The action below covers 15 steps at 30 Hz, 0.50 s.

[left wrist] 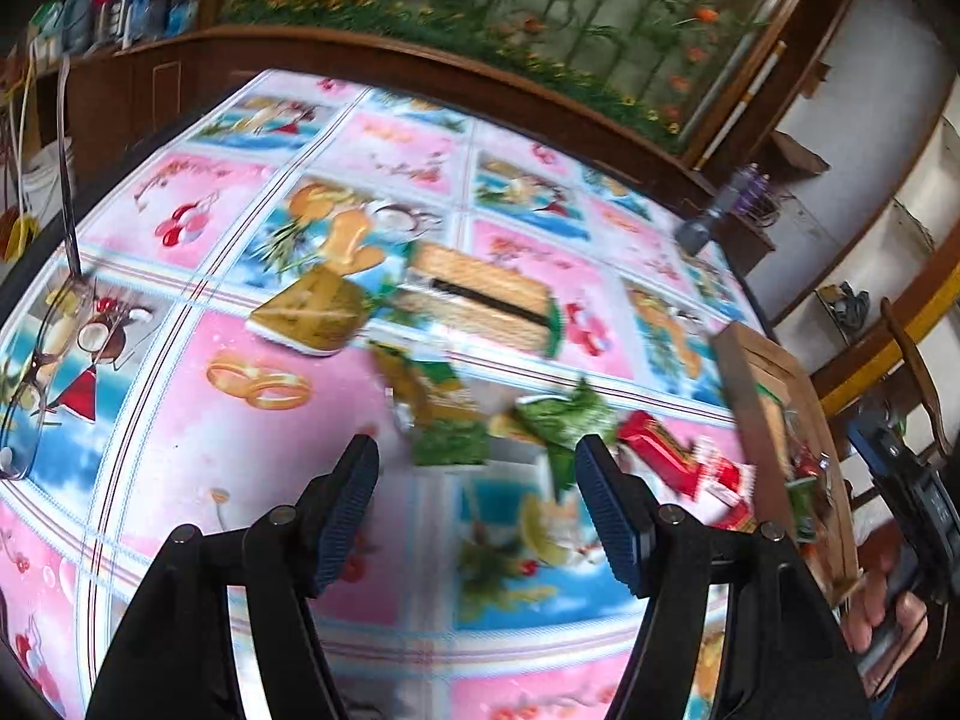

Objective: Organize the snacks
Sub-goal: 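Grasp the yellow-green Peas bag with the left gripper while the right grasps a green bag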

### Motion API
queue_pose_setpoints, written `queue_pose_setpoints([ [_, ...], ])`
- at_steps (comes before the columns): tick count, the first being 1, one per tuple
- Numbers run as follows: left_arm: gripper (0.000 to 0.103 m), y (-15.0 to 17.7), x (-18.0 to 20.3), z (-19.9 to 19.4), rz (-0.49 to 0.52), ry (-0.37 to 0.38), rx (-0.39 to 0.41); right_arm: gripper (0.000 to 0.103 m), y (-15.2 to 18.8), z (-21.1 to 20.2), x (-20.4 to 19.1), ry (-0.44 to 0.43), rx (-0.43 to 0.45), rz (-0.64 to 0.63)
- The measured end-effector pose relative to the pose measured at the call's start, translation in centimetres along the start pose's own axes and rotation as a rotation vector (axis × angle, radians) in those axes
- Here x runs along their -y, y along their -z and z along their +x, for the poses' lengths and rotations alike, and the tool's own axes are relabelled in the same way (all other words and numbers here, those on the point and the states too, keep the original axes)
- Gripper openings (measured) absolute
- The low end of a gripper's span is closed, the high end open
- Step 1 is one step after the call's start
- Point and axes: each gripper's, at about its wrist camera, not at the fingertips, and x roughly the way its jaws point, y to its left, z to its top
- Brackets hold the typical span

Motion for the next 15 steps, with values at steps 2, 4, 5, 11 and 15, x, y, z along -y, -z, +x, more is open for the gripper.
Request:
queue_pose_setpoints([
  [2, 0.067, -0.3, -0.3, 0.9, -0.001, -0.018, -0.005, 0.047, 0.0, 0.1, -0.1, 0.004, -0.005, -0.009],
  [4, 0.063, -0.7, -0.4, 1.8, 0.001, -0.033, -0.006, 0.047, 0.1, 0.2, -0.2, 0.003, -0.007, -0.017],
  [5, 0.061, -1.0, -0.4, 2.4, 0.004, -0.050, -0.008, 0.047, 0.1, 0.2, -0.3, 0.003, -0.008, -0.020],
  [11, 0.042, -1.6, 0.1, 4.5, 0.047, -0.067, -0.024, 0.048, 0.3, 0.2, -0.6, -0.010, -0.011, -0.035],
  [15, 0.036, -1.3, 0.2, 4.6, 0.073, -0.057, -0.001, 0.048, 0.4, 0.3, -1.4, -0.027, -0.012, -0.064],
])
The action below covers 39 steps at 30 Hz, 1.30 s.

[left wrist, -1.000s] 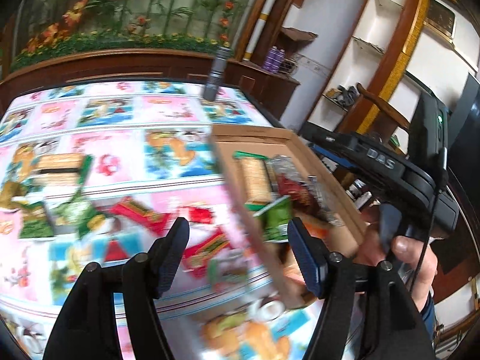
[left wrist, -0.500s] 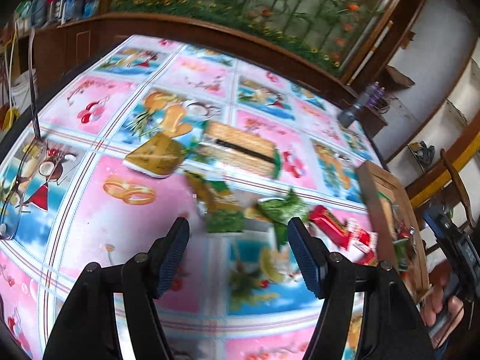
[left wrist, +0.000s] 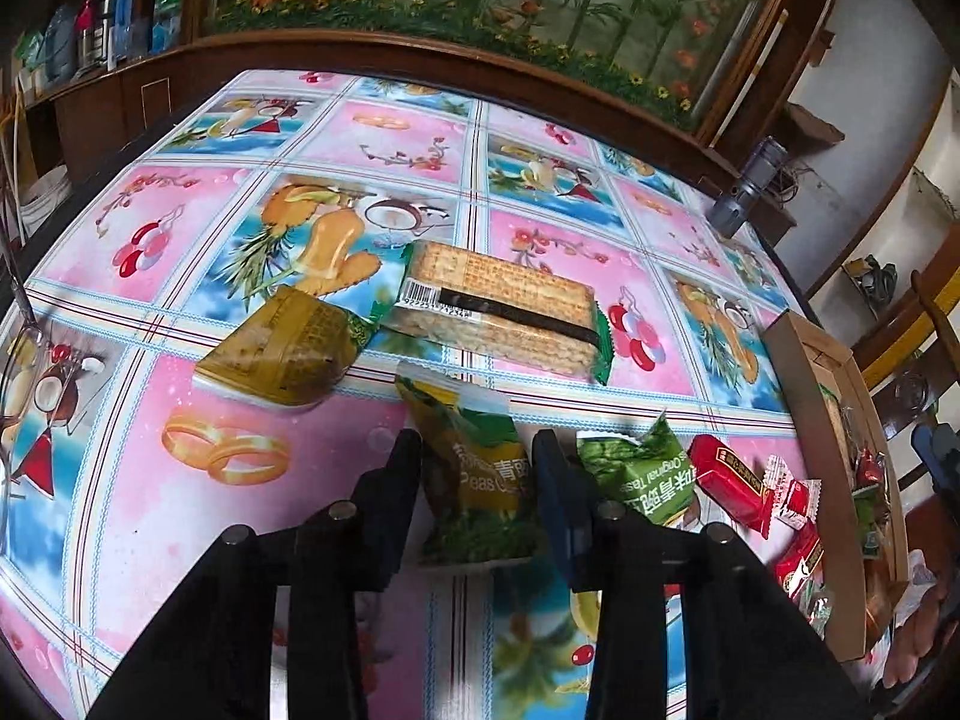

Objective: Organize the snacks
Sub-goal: 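Grasp the yellow-green Peas bag with the left gripper while the right grasps a green bag, then lift both green bags and swing the right gripper over the box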

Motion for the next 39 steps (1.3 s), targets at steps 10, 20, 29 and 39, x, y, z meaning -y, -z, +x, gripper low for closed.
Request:
queue_pose_setpoints([
  [10, 0.034, 0.0, -1.0, -3.1, 0.018, 0.060, 0.054, 0.048, 1.5, 2.3, -3.9, -0.067, -0.084, -0.083],
  [20, 0.034, -1.2, -3.2, -5.2, -0.020, 0.059, 0.126, 0.048, 3.2, 10.3, -14.0, -0.101, -0.277, -0.210],
  [29, 0.034, -1.4, -2.9, -4.8, -0.013, 0.076, 0.124, 0.034, 4.4, 15.0, -14.8, 0.062, -0.332, -0.298],
  [39, 0.034, -1.2, -2.1, -5.0, -0.005, 0.102, 0.129, 0.033, 3.9, 11.7, -14.1, -0.043, -0.242, -0.214],
])
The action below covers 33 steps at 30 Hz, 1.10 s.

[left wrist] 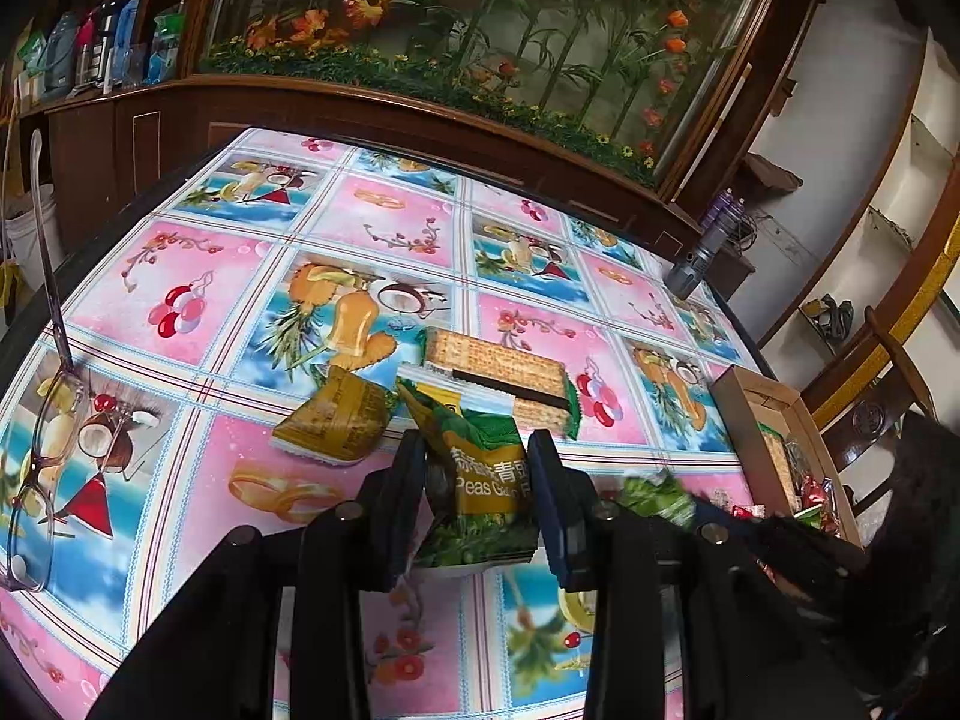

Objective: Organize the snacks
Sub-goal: 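Lift both green bags and swing the right gripper over the box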

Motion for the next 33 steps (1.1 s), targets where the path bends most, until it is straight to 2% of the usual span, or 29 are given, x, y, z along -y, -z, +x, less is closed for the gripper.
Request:
queue_pose_setpoints([
  [4, 0.034, 0.1, 0.4, 0.1, 0.004, 0.008, -0.002, 0.033, -0.4, -1.6, 0.2, -0.048, 0.051, 0.049],
  [17, 0.034, 0.8, 1.5, 0.5, 0.027, 0.031, -0.019, 0.033, 0.1, -2.3, 1.2, -0.043, 0.095, 0.096],
  [33, 0.034, 1.0, 2.5, 0.2, 0.059, 0.036, -0.010, 0.033, 0.0, -2.3, 1.9, -0.034, 0.097, 0.121],
])
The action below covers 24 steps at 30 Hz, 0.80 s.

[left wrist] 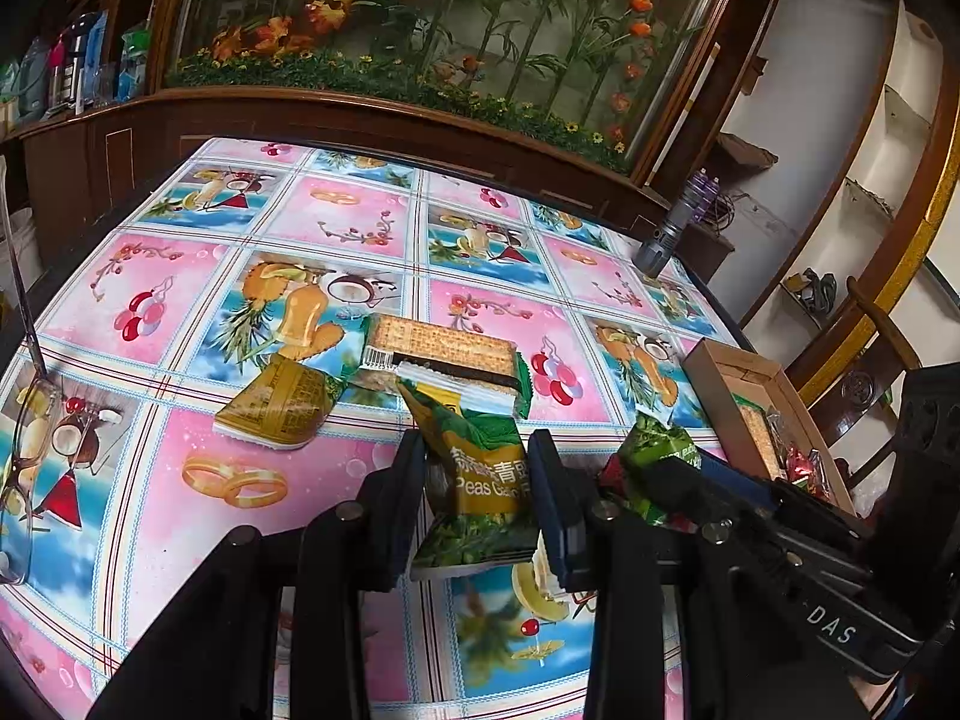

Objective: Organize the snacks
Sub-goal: 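Lift both green bags and swing the right gripper over the box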

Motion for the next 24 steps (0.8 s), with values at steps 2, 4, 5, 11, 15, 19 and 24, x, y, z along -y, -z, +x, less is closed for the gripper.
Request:
queue_pose_setpoints([
  [2, 0.034, 0.0, 0.0, 0.0, 0.002, 0.001, 0.001, 0.033, 0.0, 0.0, 0.0, 0.005, 0.004, -0.002],
  [4, 0.034, 0.0, 0.2, -0.1, 0.002, 0.012, 0.002, 0.033, -0.1, -0.1, 0.1, 0.012, 0.008, -0.003],
  [5, 0.034, 0.0, 0.3, -0.3, 0.004, 0.022, 0.004, 0.033, -0.1, -0.1, 0.2, 0.017, 0.009, -0.003],
  [11, 0.034, 0.0, 1.1, -0.7, 0.021, 0.064, 0.000, 0.033, -0.1, 0.3, 0.6, 0.060, 0.011, -0.014],
  [15, 0.034, -0.1, 1.5, -1.2, 0.036, 0.074, 0.009, 0.033, 0.0, 0.7, 0.8, 0.066, -0.003, -0.011],
  [19, 0.034, -0.1, 1.6, -1.3, 0.034, 0.080, 0.010, 0.033, 0.3, 1.1, 0.9, 0.068, -0.017, -0.003],
  [24, 0.034, -0.1, 1.7, -1.4, 0.041, 0.076, 0.015, 0.033, 0.3, 1.0, 1.0, 0.079, -0.015, -0.002],
])
